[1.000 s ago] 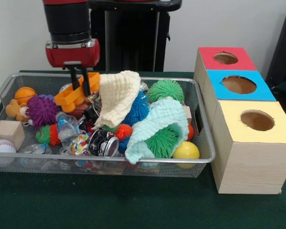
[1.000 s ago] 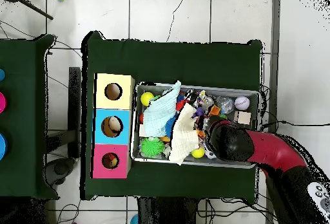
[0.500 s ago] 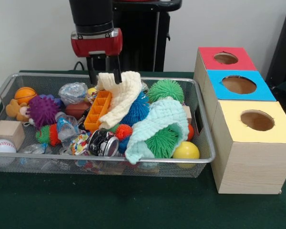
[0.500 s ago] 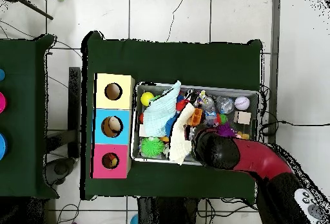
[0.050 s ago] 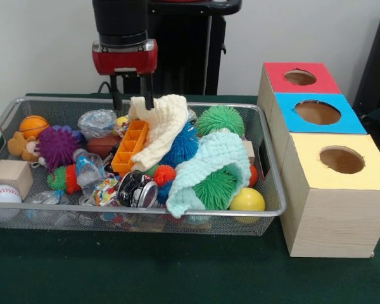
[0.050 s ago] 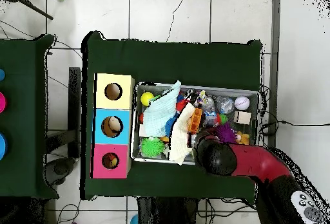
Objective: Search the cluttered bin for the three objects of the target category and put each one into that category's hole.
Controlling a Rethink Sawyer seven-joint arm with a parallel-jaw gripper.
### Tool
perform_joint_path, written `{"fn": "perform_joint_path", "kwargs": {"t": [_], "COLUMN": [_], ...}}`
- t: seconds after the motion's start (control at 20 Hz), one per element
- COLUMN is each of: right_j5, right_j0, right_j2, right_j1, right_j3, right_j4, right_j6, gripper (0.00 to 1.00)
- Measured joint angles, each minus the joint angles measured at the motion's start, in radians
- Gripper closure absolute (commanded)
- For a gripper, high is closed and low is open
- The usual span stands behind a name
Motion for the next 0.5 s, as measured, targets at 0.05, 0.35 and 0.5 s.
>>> {"fn": "perform_joint_path", "kwargs": {"t": [0.05, 0.35, 0.5], "right_j5": [0.000, 0.000, 0.000], "right_j0": [0.003, 0.000, -0.008], "right_j2": [-0.005, -0.010, -0.010], "right_j1": [-0.002, -0.018, -0.024], "right_j3": [-0.004, -0.023, -0.034], "right_j4": [-0.028, -0.194, -0.244], "right_j6": [0.000, 0.000, 0.000], "gripper": [0.00, 0.00, 0.00]}}
